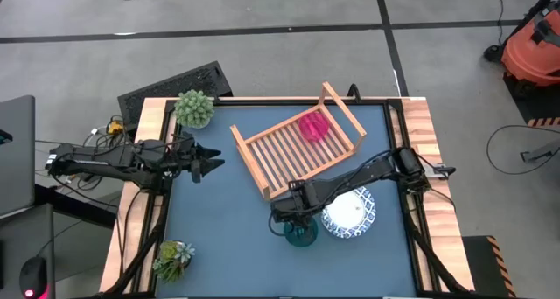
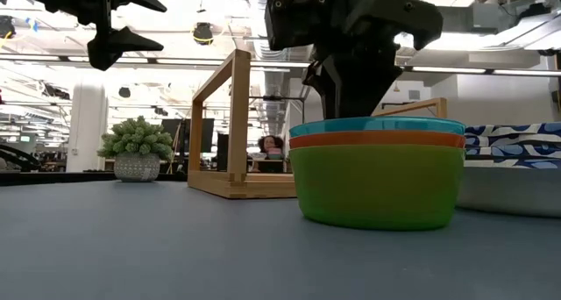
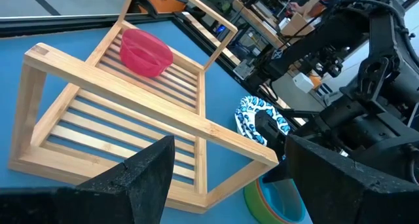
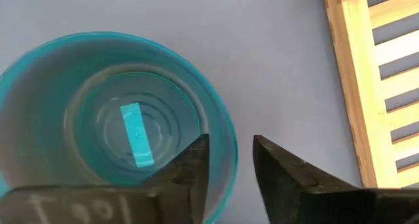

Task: Place and stack bowls onto a shelf
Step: Stack the blue bowl on top of the pink bowl on the shelf

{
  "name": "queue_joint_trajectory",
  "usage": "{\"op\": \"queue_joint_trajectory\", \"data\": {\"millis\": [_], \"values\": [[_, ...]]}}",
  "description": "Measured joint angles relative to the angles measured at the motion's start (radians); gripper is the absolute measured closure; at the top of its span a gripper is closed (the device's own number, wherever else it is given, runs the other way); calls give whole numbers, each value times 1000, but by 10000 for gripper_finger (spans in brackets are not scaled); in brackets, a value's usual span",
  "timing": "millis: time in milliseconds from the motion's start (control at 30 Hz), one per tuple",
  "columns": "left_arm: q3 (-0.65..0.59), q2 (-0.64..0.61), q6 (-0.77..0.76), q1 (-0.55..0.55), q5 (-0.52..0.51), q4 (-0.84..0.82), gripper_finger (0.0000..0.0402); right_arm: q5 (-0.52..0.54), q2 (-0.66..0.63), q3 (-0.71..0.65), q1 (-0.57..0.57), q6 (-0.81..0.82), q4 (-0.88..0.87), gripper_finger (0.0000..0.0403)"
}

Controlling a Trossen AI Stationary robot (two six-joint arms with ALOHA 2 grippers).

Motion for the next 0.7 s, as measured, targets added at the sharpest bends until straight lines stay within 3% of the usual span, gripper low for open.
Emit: {"op": "queue_joint_trajectory", "data": {"millis": [267,700], "values": [[0,0,0,0,-1,-21,127,-1,0,1,-7,-20,-2,381],[0,0,0,0,-1,-31,127,-90,-48,22,-28,-22,-53,386]]}}
